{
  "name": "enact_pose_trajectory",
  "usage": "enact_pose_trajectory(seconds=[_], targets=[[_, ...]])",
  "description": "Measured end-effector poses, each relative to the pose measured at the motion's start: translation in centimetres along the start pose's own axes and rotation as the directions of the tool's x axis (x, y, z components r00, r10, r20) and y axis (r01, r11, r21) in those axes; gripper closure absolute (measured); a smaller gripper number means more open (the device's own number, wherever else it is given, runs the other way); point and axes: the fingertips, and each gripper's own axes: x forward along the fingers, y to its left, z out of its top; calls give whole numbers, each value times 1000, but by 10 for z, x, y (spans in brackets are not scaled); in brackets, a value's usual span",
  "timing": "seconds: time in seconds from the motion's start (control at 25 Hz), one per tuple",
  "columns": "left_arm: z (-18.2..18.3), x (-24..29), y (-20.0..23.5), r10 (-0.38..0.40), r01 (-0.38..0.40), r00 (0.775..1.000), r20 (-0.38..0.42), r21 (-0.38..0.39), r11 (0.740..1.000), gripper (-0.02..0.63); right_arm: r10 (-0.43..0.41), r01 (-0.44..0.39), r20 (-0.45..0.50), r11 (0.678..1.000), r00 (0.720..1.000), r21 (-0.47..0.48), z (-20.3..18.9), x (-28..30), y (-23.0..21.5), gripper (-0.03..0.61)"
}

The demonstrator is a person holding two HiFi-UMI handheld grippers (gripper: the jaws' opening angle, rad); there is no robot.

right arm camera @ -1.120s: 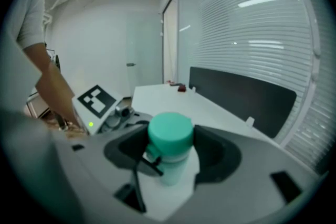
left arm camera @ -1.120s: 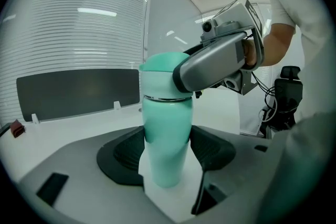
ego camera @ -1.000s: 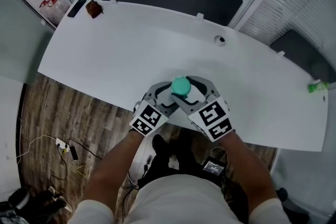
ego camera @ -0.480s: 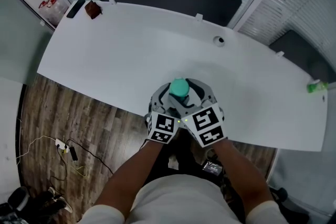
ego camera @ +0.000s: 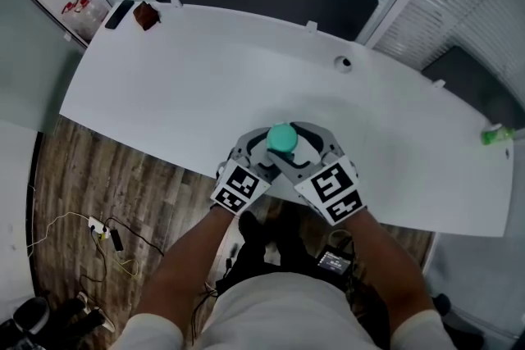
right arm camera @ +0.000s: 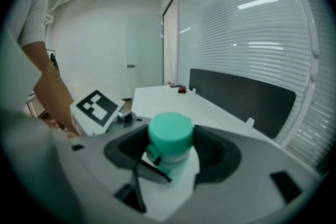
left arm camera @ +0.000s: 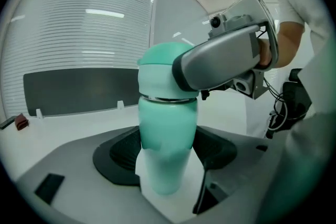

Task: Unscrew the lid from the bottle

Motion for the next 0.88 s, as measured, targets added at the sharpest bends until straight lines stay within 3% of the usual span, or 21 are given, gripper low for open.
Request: enact_pose_trajectory(seconds=[0.12,0.88], targets=[[0,-1,-1,-37,37,999,-5,9,999,307,12,-12,1,1000,1000,-3,1,0,1,295],[0,-1,0,-35,35,999,3,-7,999,307,-19,19,21,1000,1000,8,6,-1,0,295]])
